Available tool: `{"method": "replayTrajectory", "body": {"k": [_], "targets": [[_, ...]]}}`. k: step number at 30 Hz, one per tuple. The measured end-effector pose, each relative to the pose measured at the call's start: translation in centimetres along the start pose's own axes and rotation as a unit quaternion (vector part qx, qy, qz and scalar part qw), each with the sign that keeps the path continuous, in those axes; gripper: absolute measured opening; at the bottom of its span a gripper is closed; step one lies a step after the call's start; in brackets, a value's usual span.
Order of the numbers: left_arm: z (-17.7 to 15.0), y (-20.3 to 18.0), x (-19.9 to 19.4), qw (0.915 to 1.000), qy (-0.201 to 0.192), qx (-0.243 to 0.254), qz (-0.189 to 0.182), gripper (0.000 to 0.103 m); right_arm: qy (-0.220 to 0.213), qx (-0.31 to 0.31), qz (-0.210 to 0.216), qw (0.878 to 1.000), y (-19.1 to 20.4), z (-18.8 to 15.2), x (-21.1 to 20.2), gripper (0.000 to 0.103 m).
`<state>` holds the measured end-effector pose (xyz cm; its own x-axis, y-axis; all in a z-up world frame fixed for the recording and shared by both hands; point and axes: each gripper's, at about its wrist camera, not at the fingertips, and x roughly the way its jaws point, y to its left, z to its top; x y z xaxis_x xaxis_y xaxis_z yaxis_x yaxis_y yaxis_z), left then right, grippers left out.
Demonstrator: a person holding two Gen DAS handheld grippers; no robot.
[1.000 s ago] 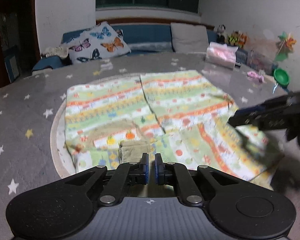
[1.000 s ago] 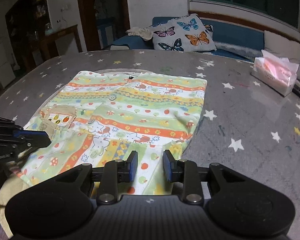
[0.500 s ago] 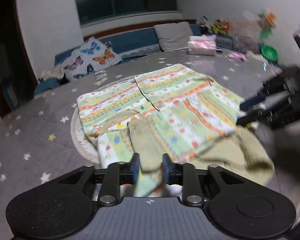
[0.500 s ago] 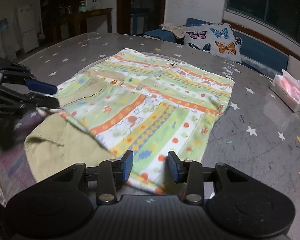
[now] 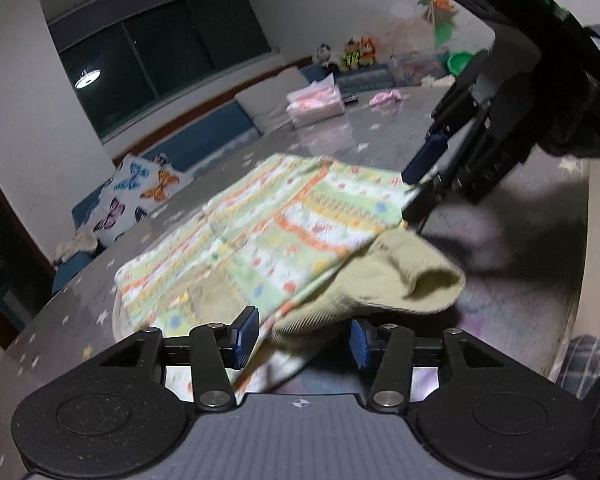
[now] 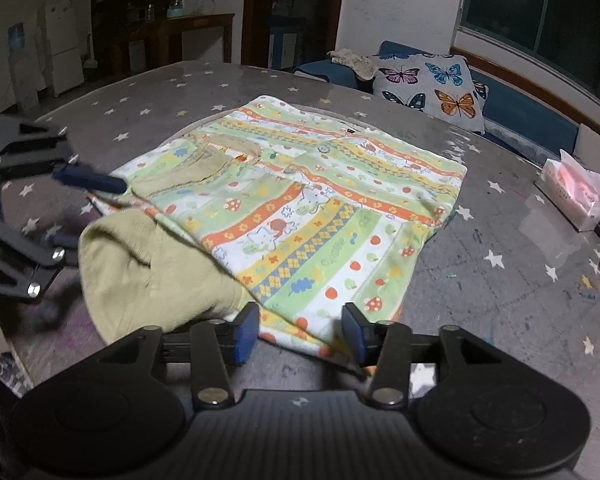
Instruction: Fold clothes
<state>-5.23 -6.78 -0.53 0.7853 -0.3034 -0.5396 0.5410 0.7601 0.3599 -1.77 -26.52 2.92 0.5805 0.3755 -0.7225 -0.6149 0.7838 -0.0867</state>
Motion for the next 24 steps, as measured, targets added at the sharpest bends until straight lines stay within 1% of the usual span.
{"method": "replayTrajectory", "body": {"k": [2,4,5,7,10,13,16,19,20,21,22,24], "targets": [[0.2,0.1,0.2,0.9999,-0.011,-0.003,-0.005,0.048,0.002,-0.008,0.001,1.000,0.2,-0.2,-0.2,0.049],[0.4,0.4,0.3,0.9996,-0.017,-0.013,-0.017,0.027,0.002,-0.020,0.004,1.000,0.5,-0.5,-0.4,0.050],[0.5,0.7,0.5,0.9993,-0.018,-0.022,-0.023,0.024,0.001,-0.027,0.005,1.000,0.7,-0.5,-0.4,0.051],[0.9,1.5,0.7,0.9984,-0.021,-0.045,-0.028,0.011,-0.001,-0.040,0.007,0.999,1.1,-0.6,-0.5,0.051],[1.7,3.3,1.2,0.9953,-0.023,-0.088,-0.031,0.007,-0.006,-0.056,0.015,0.998,1.8,-0.4,-0.3,0.052],[2.6,5.1,2.0,0.9909,-0.022,-0.128,-0.036,0.007,-0.019,-0.074,0.017,0.997,2.5,-0.1,0.2,0.052],[3.2,6.3,2.8,0.9879,-0.019,-0.148,-0.044,0.007,-0.036,-0.091,0.012,0.995,3.0,0.4,0.8,0.051],[3.4,7.0,3.3,0.9871,-0.013,-0.153,-0.045,0.007,-0.044,-0.081,0.024,0.995,3.0,1.3,1.6,0.044],[3.3,7.2,3.3,0.9867,-0.009,-0.156,-0.047,0.007,-0.042,-0.072,0.032,0.996,2.8,1.6,1.9,0.029],[3.2,7.3,3.2,0.9864,-0.007,-0.157,-0.048,0.009,-0.040,-0.062,0.038,0.997,2.6,2.0,2.2,0.019],[2.9,7.3,2.9,0.9868,-0.007,-0.155,-0.046,0.011,-0.037,-0.052,0.043,0.997,2.4,2.3,2.4,0.019],[2.2,7.3,1.9,0.9882,-0.008,-0.147,-0.042,0.013,-0.038,-0.029,0.055,0.997,1.6,3.0,2.5,0.016]]}}
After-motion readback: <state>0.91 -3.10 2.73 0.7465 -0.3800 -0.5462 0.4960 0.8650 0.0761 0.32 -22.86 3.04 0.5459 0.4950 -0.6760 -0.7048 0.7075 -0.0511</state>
